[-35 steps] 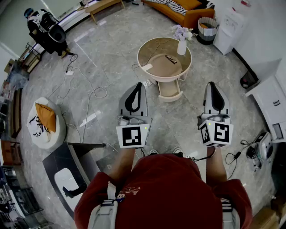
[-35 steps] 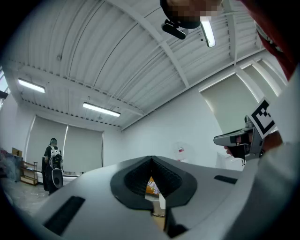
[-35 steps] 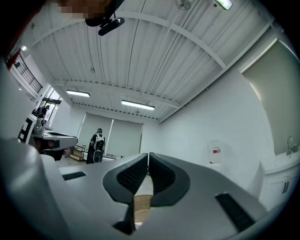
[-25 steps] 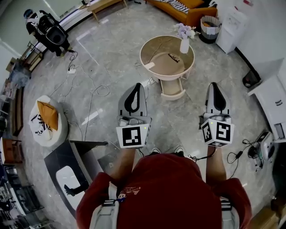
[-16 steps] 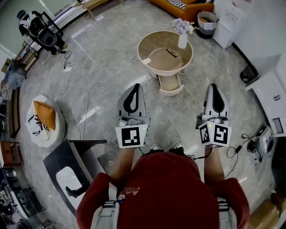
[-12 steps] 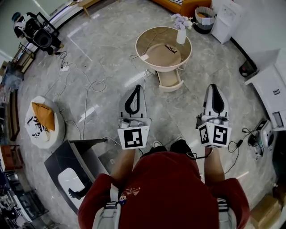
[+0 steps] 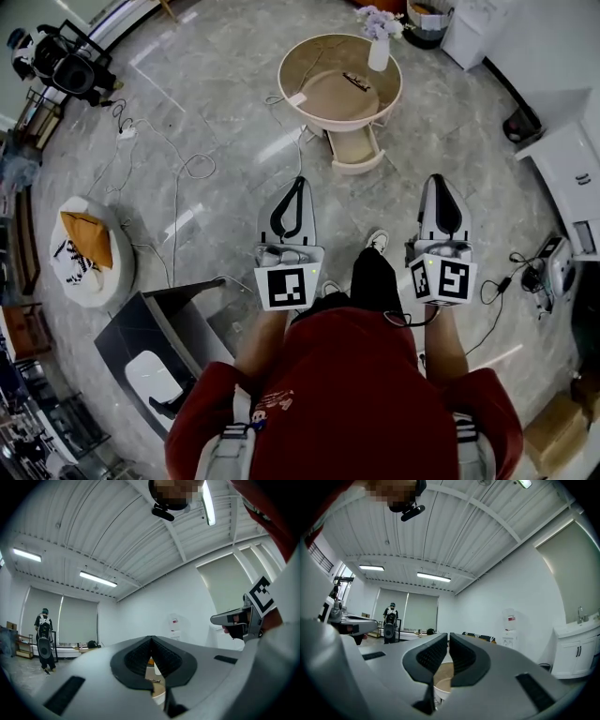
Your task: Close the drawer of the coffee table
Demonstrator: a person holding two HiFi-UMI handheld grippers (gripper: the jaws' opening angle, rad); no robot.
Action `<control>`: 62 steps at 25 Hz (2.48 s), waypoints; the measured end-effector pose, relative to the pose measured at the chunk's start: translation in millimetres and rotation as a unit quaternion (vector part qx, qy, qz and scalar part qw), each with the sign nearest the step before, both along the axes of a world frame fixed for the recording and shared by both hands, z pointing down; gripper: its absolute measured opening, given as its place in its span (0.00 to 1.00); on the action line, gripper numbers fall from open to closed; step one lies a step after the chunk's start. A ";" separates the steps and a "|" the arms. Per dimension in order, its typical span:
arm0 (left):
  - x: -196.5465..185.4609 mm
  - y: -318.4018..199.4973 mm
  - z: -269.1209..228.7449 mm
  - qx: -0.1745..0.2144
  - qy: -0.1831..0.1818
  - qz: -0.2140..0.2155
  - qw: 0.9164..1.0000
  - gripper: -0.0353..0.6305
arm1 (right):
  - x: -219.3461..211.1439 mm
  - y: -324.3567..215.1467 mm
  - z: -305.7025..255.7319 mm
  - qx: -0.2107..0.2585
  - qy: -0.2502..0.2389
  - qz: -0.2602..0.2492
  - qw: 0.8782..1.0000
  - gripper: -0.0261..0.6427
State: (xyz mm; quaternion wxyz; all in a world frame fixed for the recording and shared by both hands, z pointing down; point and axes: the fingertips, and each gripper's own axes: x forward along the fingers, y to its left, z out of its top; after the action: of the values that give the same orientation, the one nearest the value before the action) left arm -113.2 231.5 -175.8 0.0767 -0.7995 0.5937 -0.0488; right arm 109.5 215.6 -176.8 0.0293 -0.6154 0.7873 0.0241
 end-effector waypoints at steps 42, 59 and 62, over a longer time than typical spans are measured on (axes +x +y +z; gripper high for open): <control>60.7 -226.8 -37.6 0.061 0.004 0.034 0.998 0.07 | 40.4 -221.6 -22.6 0.037 0.032 -0.013 0.999 0.08; 31.2 -267.3 50.6 0.043 0.019 0.039 0.998 0.07 | -12.8 -260.1 92.9 -0.046 0.043 -0.043 0.997 0.08; 30.2 -278.9 107.0 0.030 0.025 0.044 0.998 0.07 | -27.2 -267.6 157.4 -0.072 0.048 -0.058 0.995 0.08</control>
State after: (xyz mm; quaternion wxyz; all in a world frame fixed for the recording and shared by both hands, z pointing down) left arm -83.0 -47.4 -68.8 0.0878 -0.8233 0.5607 -0.0078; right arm 82.3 -51.9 -19.3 -0.0508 -0.5676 0.8218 -0.0047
